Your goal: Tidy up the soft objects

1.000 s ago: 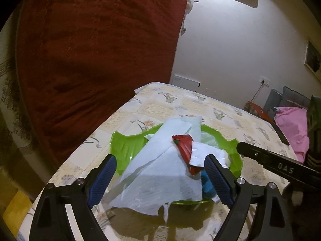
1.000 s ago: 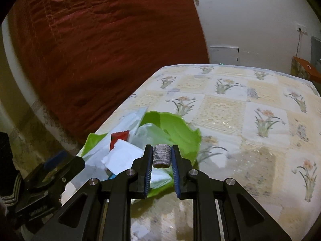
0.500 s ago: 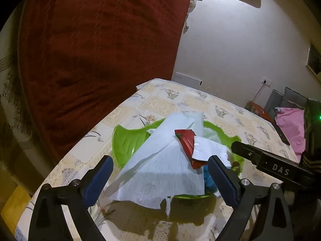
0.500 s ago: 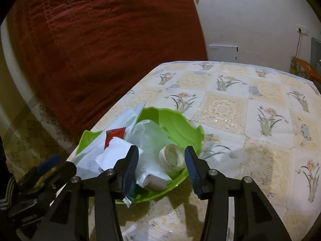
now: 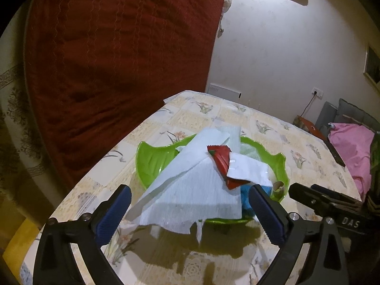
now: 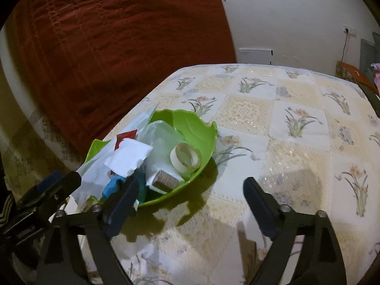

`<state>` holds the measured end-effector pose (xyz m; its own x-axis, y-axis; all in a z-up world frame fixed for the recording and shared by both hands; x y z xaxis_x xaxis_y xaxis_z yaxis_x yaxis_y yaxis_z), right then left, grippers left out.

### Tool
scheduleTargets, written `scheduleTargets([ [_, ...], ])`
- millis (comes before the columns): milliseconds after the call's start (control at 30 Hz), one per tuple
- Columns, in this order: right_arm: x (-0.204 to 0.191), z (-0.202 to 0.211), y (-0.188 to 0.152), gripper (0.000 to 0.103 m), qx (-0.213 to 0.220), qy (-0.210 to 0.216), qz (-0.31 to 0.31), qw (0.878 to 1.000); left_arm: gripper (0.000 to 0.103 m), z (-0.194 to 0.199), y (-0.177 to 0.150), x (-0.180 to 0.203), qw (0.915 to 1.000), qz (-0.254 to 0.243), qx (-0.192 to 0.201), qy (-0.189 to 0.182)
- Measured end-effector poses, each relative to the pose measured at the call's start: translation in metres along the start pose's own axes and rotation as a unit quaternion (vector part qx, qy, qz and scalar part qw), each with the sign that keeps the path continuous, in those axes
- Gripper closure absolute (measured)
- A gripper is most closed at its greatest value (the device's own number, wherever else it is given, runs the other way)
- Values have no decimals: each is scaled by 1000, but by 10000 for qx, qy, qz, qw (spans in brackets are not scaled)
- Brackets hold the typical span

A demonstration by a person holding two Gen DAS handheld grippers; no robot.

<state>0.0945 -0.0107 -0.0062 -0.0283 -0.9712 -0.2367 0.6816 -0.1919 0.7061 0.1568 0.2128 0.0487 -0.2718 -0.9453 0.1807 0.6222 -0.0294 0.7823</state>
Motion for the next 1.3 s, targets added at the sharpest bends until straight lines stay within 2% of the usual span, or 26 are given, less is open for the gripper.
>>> scheduleTargets([
  [167,-4,10,-2,0,194,-127,121,9997,1,5,-3,-2,9999,-26,6,103],
  [467,-18,19,-10,0,231,-204,468,9984,0,17,-5,-8,9995,-87,93,303],
  [1033,-28,42,-14,0,307,-233,416,9984,0,35,-8,-7,9976,-374,253,525],
  [1300,-33,45,-14,0,379,-488,634,9961,0,38,-10,-6,9961,-521,293,655],
])
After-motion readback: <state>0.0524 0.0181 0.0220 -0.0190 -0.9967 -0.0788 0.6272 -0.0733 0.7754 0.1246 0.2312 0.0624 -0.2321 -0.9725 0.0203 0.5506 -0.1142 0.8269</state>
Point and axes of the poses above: each gripper's, at about its wrist camera, not at the fingertips, and z roughly against the way its jaws point, x to its right, y to its top, the point moved 9 cm from there along -z, roughly the way its jaws point, and after that the axes turned 3 degrees about -y, right-handed, at the moved point
